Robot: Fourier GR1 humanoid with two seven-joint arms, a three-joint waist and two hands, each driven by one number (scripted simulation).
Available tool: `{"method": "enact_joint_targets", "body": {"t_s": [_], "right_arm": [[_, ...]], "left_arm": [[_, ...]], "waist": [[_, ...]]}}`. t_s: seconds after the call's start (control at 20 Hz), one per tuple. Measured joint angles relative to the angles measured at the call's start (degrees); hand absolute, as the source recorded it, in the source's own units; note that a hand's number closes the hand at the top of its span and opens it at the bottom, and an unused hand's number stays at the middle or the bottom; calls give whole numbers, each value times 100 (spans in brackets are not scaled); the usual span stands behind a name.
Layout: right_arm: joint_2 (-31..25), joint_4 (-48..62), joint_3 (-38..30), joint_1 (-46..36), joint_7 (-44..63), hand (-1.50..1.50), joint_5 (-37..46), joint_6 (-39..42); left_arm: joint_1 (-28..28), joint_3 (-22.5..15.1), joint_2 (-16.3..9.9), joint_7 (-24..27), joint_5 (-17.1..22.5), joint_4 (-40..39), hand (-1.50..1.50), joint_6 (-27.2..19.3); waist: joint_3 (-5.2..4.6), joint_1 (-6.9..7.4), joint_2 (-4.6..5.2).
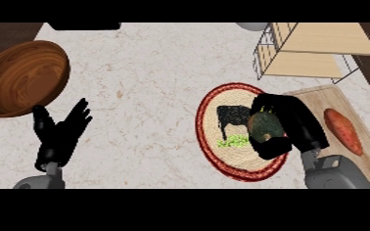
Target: Pick the squash from the placemat and place it in the tiered shelf
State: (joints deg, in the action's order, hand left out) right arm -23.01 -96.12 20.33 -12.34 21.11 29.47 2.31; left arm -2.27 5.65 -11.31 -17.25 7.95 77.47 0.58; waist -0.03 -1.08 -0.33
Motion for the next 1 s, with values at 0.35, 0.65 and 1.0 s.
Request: {"method": "enact_joint_targets", "body": {"t_s": [0.35,0.65,1.0], "right_arm": [[-475,-1849,-1067,-302,1256,150,-349,412],[-1029,-2584,-2269,-1092,2460,150,-1205,1185],[-1656,-1488,-3336,-2318,2710,150,-1948,1697]], "left_arm": [[5,-31,55,-17,-64,16,0,-57],[73,-46,55,-28,-63,112,0,4],[46,-76,94,-113,-95,193,0,9]], "waist": [[-4,-3,-6],[-5,61,3],[-2,138,27]]}}
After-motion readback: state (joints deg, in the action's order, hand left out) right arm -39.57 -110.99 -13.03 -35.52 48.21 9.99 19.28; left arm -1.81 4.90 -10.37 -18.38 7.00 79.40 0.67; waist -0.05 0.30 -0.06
